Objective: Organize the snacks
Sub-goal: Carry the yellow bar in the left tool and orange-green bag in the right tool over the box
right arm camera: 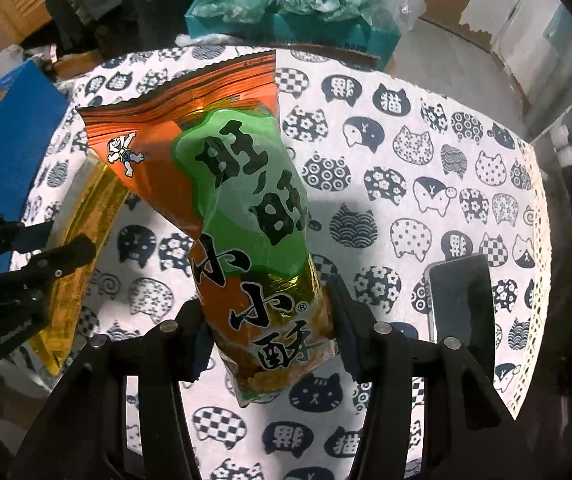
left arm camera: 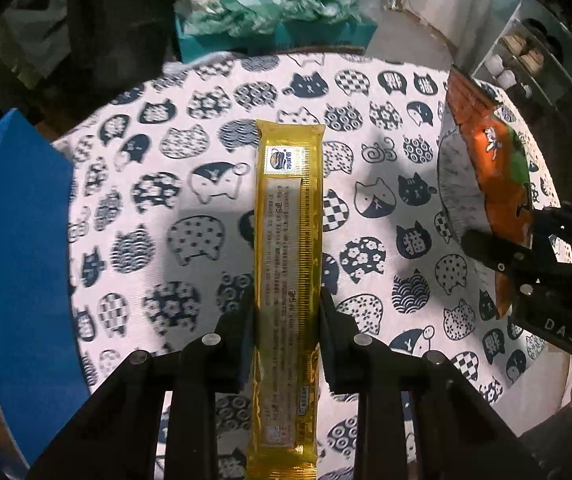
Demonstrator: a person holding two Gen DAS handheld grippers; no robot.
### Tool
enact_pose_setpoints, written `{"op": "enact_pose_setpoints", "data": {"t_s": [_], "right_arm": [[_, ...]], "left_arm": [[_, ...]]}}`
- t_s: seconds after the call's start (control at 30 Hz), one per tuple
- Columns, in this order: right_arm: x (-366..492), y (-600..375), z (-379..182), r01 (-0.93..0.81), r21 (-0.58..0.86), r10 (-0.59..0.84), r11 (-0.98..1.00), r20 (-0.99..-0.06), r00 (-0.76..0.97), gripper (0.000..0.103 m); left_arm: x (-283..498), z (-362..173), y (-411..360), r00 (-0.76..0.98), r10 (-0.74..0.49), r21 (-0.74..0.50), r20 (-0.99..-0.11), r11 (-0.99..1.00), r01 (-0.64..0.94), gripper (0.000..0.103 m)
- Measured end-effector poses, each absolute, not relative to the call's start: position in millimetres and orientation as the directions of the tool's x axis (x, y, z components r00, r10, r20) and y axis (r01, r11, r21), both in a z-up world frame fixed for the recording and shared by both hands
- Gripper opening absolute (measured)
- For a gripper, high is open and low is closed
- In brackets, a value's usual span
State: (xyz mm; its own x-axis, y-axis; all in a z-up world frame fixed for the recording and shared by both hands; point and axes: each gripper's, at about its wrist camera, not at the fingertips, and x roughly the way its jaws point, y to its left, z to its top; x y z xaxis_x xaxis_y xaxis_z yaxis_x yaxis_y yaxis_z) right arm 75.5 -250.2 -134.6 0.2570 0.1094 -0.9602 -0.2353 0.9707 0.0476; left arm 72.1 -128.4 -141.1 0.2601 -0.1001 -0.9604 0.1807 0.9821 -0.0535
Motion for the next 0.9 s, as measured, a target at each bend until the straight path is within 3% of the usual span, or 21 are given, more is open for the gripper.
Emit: {"op": "enact_pose_setpoints", "data": {"t_s": [0.9], "right_arm": [[74.3, -135.6, -57.1, -0.380, 0.123, 0.270, 0.917, -0.892, 0.362, 0.051]], "left_arm": [[31.6, -39.4, 9.7, 0.530, -0.064, -0.054, -0.846, 0.998, 0.034, 0.028]]}}
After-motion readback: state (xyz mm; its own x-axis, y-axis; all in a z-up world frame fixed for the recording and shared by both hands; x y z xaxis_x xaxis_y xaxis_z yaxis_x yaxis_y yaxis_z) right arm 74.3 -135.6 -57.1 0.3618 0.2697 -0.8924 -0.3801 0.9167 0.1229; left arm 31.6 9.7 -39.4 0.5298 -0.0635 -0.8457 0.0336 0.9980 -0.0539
